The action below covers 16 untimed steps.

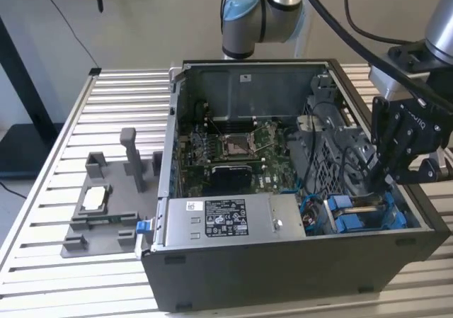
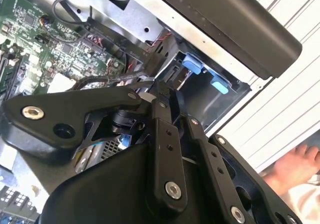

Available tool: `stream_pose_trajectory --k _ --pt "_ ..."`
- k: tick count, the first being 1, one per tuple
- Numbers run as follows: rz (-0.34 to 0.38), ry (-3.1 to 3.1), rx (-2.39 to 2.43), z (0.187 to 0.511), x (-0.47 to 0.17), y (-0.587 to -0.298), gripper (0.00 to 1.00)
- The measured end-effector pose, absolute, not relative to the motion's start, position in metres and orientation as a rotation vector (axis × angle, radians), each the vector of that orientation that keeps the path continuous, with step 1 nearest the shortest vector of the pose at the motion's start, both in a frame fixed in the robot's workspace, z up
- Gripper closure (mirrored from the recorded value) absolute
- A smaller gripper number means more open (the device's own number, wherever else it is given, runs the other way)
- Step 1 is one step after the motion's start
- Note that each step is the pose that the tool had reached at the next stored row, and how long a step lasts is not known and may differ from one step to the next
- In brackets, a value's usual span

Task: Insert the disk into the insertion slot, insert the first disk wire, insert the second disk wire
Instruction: 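Insert the first disk wire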

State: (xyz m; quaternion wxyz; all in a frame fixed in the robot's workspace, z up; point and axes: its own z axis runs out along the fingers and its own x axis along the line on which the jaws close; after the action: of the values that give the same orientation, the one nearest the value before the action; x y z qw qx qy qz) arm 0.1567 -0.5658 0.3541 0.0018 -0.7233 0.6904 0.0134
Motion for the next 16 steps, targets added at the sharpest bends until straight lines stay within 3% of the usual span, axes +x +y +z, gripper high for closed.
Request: stream_pose_trajectory --k 16 --pt "0.042 2.173 -2.264 0.343 0.161 -0.566 0.81"
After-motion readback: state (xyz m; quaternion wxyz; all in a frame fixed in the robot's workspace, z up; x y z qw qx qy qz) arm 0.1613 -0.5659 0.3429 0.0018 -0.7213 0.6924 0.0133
